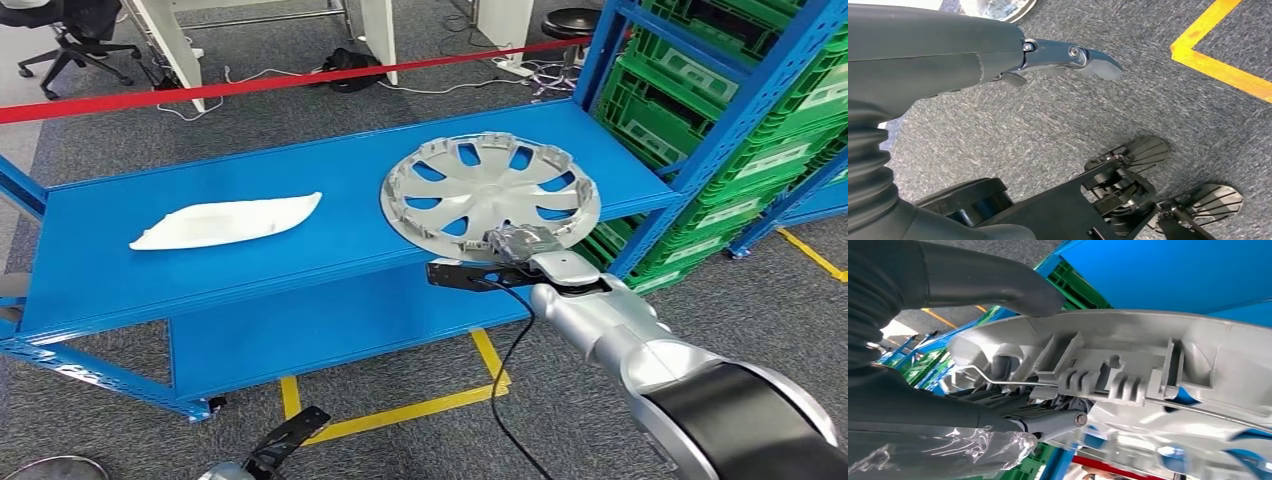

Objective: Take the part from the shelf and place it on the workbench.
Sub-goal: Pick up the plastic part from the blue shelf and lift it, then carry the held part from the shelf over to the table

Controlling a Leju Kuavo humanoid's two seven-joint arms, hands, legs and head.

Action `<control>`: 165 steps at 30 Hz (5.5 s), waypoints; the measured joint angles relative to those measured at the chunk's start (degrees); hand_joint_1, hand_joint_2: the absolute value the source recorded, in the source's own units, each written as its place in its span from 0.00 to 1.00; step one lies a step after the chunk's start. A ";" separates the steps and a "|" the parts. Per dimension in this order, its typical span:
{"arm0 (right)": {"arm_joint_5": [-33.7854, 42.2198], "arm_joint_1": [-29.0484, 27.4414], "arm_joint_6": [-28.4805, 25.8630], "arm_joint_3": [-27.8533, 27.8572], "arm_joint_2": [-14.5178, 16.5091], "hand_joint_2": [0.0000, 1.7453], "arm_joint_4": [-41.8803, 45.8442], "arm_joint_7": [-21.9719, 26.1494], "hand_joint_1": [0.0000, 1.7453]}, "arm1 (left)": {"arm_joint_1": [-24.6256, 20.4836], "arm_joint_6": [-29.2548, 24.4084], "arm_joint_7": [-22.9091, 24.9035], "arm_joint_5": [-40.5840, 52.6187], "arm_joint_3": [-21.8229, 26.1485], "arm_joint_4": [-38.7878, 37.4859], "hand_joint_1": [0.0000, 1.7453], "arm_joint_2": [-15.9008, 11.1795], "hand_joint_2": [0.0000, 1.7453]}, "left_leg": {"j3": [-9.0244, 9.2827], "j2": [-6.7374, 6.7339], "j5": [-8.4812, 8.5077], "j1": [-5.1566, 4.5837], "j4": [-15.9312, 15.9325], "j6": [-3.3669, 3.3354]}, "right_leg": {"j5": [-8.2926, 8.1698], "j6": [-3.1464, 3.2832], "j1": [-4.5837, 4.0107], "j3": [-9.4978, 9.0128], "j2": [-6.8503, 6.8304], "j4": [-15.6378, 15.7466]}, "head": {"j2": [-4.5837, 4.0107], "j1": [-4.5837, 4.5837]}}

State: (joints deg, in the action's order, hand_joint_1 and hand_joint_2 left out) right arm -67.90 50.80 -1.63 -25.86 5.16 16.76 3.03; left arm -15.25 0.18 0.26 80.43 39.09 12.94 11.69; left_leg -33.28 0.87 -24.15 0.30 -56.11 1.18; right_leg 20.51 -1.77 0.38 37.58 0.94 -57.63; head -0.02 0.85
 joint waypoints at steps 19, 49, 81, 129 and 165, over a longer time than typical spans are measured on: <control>0.11 -0.68 -4.08 1.49 -1.33 1.00 0.02 2.78 1.00 | 0.12 -0.20 -0.13 -0.49 0.02 0.00 0.00 -0.08 1.00 | -0.02 0.00 0.00 -0.01 0.00 -0.01 | -0.01 -0.01 0.04 -0.01 -0.01 0.01 | 0.00 0.00; -1.19 0.20 -12.27 2.06 -2.57 1.00 6.35 10.18 1.00 | 1.61 -1.75 -4.58 -2.92 0.19 0.00 0.00 -0.20 1.00 | -0.12 0.01 -0.03 -0.02 0.00 -0.06 | 0.02 -0.05 0.06 0.07 -0.03 0.01 | 0.00 0.01; 3.76 -4.71 -16.68 -2.59 -6.87 1.00 36.66 7.79 1.00 | 2.82 -3.77 -3.71 -3.46 0.19 0.00 0.00 -0.16 1.00 | -0.19 0.00 -0.07 -0.03 0.00 -0.11 | 0.03 -0.06 0.06 0.16 -0.03 0.03 | 0.01 0.00; 7.06 -11.17 -18.87 -4.28 -9.14 1.00 48.18 9.60 1.00 | 2.93 -4.40 -3.14 -4.49 0.20 0.00 0.00 -0.55 1.00 | -0.24 0.01 -0.11 -0.03 -0.01 -0.17 | 0.06 -0.10 0.08 0.16 -0.05 0.05 | 0.00 0.00; 8.25 -12.90 -19.23 -4.07 -9.10 1.00 48.03 10.51 1.00 | 2.55 -4.79 -1.81 -5.67 1.72 0.00 0.00 -0.89 1.00 | 0.08 -0.23 -4.36 0.55 -6.01 0.67 | -0.89 0.17 0.48 2.71 -0.45 -1.64 | 0.00 0.26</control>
State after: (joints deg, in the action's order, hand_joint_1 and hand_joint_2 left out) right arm -59.65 37.90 -20.86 -29.93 -3.94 64.79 13.55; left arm -12.70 -4.61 -1.55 74.76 40.81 12.94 10.81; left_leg -33.20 0.64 -28.51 0.85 -62.12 1.86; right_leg 19.62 -1.60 0.86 40.29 0.49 -59.27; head -0.02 1.12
